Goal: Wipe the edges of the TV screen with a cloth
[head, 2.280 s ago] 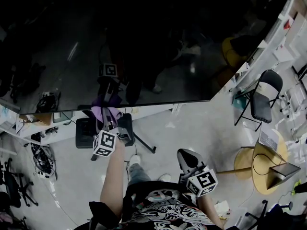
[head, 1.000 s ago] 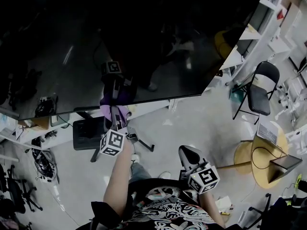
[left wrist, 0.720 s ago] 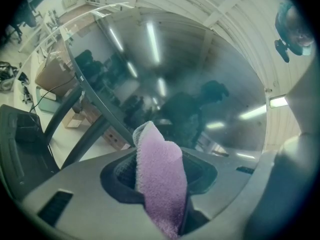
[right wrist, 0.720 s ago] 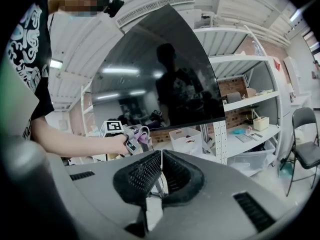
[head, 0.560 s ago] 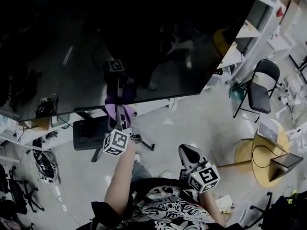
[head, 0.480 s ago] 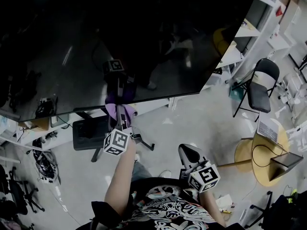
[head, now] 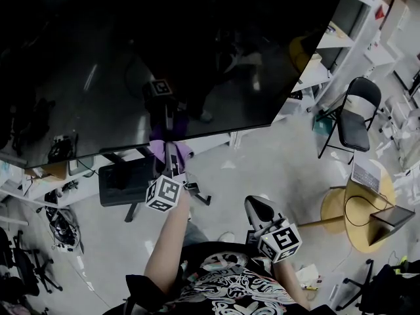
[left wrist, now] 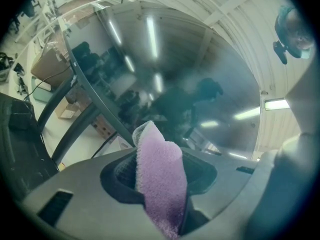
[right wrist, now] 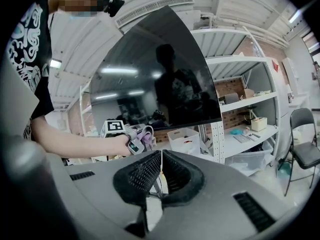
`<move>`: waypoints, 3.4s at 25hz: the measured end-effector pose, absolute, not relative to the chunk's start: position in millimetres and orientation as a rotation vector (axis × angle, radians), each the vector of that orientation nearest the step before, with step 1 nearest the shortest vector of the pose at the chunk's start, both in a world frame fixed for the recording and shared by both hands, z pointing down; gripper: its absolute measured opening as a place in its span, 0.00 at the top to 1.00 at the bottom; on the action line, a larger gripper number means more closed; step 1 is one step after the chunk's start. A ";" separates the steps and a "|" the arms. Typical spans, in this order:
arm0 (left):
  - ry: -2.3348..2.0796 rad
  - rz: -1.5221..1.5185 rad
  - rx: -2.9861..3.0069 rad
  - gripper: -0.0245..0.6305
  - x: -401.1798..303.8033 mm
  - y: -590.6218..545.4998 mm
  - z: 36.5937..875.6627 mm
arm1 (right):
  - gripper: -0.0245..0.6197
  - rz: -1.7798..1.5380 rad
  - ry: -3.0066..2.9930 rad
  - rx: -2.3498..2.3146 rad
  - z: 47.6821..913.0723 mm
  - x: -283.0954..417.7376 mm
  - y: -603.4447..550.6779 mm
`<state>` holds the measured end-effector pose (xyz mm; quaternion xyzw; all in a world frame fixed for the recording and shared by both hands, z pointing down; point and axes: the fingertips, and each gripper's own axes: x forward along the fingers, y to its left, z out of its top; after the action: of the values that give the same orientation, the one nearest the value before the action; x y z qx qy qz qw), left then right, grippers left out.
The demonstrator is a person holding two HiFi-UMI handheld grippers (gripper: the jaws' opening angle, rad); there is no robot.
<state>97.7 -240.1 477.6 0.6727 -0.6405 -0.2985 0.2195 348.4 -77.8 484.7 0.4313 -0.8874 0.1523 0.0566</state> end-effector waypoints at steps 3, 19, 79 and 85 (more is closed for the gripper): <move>-1.761 -0.831 1.859 0.70 103.4 -240.7 477.2 | 0.92 0.471 -2.688 1.321 484.0 351.4 -76.8; -1.697 -0.818 1.884 0.70 126.6 -246.4 480.1 | 0.91 0.481 -2.672 1.351 486.8 355.8 -73.4; -1.245 -0.563 2.100 0.70 270.2 -269.5 492.5 | 0.92 0.502 -2.589 1.585 486.9 414.6 -40.9; -1.204 -0.535 2.106 0.70 279.6 -269.7 492.8 | 0.91 0.497 -2.571 1.596 485.8 418.2 -37.5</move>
<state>279.6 -269.7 492.8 0.8023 -0.4589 -0.2038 0.3230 418.2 -37.5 485.8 0.5201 -0.8378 0.1621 0.0374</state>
